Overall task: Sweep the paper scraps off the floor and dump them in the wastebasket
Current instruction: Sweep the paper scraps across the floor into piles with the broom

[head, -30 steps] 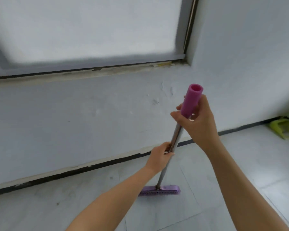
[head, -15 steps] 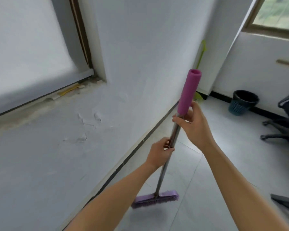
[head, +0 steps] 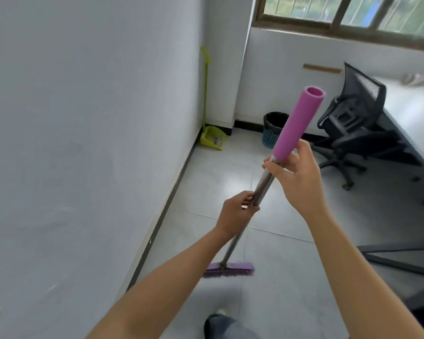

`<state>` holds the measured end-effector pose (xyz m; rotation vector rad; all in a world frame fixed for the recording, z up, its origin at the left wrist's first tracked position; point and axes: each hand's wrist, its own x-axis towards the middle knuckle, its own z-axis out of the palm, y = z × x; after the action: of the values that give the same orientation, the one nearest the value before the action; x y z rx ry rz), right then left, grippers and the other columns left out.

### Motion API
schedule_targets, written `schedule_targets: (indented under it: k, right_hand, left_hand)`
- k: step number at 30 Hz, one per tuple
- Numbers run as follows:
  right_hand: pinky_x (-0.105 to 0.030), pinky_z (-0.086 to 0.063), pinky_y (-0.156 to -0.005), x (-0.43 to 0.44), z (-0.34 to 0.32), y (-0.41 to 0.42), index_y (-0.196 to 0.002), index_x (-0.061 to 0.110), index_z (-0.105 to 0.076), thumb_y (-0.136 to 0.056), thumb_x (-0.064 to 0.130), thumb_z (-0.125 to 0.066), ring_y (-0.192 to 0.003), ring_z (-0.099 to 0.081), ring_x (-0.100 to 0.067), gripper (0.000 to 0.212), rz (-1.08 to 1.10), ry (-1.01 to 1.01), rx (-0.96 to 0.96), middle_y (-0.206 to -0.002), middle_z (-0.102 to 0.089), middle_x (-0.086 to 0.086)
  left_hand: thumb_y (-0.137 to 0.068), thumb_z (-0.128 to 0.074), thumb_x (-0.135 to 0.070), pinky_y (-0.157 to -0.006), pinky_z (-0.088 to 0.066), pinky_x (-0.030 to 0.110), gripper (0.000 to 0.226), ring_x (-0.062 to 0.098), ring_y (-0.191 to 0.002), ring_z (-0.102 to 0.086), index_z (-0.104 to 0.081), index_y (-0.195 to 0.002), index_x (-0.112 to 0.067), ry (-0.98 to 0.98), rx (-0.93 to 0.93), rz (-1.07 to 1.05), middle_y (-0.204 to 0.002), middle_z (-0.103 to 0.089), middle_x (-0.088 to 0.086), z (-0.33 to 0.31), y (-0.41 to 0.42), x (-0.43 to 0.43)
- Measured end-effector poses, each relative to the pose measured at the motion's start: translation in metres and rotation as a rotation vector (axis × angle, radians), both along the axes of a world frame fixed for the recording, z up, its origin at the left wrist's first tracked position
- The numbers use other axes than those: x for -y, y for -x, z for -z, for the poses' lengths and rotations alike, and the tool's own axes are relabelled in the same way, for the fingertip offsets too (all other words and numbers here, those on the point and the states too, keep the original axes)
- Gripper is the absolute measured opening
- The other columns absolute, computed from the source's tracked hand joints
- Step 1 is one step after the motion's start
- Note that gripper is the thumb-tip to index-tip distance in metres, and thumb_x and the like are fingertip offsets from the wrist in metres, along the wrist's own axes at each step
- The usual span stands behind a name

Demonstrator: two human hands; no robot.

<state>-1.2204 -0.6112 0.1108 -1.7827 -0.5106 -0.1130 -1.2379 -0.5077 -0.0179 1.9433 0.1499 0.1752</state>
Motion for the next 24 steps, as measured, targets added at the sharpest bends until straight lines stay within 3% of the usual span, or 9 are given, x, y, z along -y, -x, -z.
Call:
schedule_targets:
  k: [3,6,13,18,22,24]
  right_hand:
    - [-0.013,-0.052,-0.07,-0.002,-0.001,-0.062,-0.1,0.032,-0.042,-0.081,-0.001,-0.063,-0.08,-0.062,-0.009,0.043,0.007,0.008,0.009,-0.078,-0.059,0.01]
    - [-0.009,-0.05,-0.067,-0.012,0.001,-0.12,-0.108,0.023,-0.041,-0.082,0.0,-0.062,-0.071,-0.059,0.005,0.041,0.011,0.03,0.008,-0.079,-0.058,0.01]
    - [-0.005,-0.048,-0.065,-0.053,0.013,-0.261,-0.108,0.021,-0.041,-0.081,0.001,-0.064,-0.069,-0.058,0.011,0.04,0.066,0.097,0.047,-0.078,-0.059,0.011]
    - [-0.01,-0.049,-0.07,-0.095,0.009,-0.37,-0.107,0.021,-0.045,-0.081,0.002,-0.065,-0.066,-0.057,0.006,0.039,0.178,0.133,0.101,-0.075,-0.059,0.012]
    - [-0.007,-0.049,-0.066,-0.122,0.004,-0.453,-0.123,0.007,-0.044,-0.082,0.005,-0.064,-0.067,-0.057,0.011,0.045,0.297,0.185,0.168,-0.079,-0.056,0.016]
    - [-0.005,-0.047,-0.063,-0.129,0.007,-0.49,-0.125,0.003,-0.042,-0.083,0.005,-0.063,-0.066,-0.057,0.012,0.047,0.341,0.199,0.181,-0.08,-0.055,0.015]
  left_hand:
    - [-0.087,-0.062,-0.004,-0.074,-0.04,-0.004,0.029,0.007,-0.09,-0.057,-0.062,-0.116,-0.001,0.004,-0.008,0.022,-0.109,-0.068,0.01,-0.003,-0.063,-0.001]
    - [-0.088,-0.06,-0.003,-0.075,-0.04,-0.004,0.029,0.007,-0.093,-0.056,-0.061,-0.117,-0.001,0.004,-0.025,0.016,-0.11,-0.068,0.01,-0.003,-0.122,-0.008]
    - [-0.087,-0.06,-0.001,-0.08,-0.041,0.003,0.028,0.01,-0.092,-0.056,-0.062,-0.115,0.001,0.031,-0.026,0.072,-0.109,-0.068,0.014,0.006,-0.263,-0.043]
    - [-0.088,-0.06,-0.003,-0.079,-0.041,0.003,0.027,0.01,-0.087,-0.059,-0.062,-0.115,0.0,0.047,-0.038,0.143,-0.11,-0.067,0.015,0.003,-0.373,-0.084]
    - [-0.091,-0.059,-0.017,-0.096,-0.043,0.024,0.039,0.019,-0.118,-0.055,-0.055,-0.128,-0.006,0.024,-0.064,0.251,-0.125,-0.062,0.01,-0.011,-0.46,-0.119]
    - [-0.091,-0.059,-0.021,-0.097,-0.039,0.023,0.045,0.018,-0.123,-0.052,-0.051,-0.133,-0.006,0.016,-0.093,0.25,-0.131,-0.057,0.009,-0.012,-0.494,-0.138]
